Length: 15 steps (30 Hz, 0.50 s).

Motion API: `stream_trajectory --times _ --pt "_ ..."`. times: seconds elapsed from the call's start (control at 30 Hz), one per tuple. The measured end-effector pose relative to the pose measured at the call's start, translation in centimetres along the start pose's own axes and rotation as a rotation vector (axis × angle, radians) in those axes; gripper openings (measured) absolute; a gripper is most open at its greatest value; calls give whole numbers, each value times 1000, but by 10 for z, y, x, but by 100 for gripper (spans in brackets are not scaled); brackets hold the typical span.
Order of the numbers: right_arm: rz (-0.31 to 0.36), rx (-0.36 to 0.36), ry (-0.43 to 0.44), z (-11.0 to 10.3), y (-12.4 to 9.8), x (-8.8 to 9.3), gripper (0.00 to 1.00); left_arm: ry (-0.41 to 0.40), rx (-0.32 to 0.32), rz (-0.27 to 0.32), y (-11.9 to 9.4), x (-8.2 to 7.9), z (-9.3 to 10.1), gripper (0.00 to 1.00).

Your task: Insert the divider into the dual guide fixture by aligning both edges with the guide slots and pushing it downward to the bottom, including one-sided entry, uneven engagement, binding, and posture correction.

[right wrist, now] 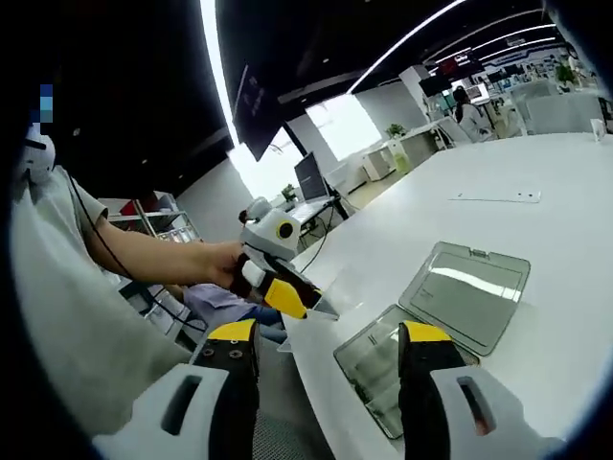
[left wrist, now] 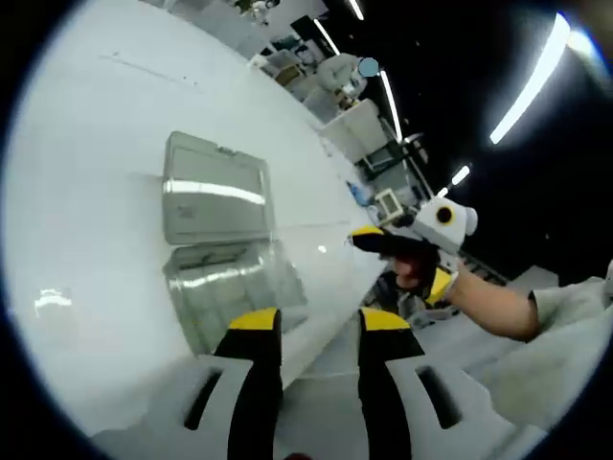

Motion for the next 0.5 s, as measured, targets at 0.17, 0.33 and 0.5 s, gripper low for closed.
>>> stream_trajectory --times 0.17,0.33,0.5 --pt "12 -18 10 -1 2 -3 55 8 24 7 2 -1 3 27" --pt "20 -39 26 -2 4 -6 55 17 50 11 3 -1 8 27" --pt "35 -56 42 0 5 -11 56 21 70 17 4 -2 12 27"
Point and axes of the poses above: the point that each gripper's makers call its tool centre point, and the gripper's own axes: y roughly forward along the fingers, z roughly to its right, x roughly out of its underside, the point moved 9 cm from there along -y, roughly backward along the fingers, and after that the axes turned 9 degrees about -z, right-handed, at the moved point
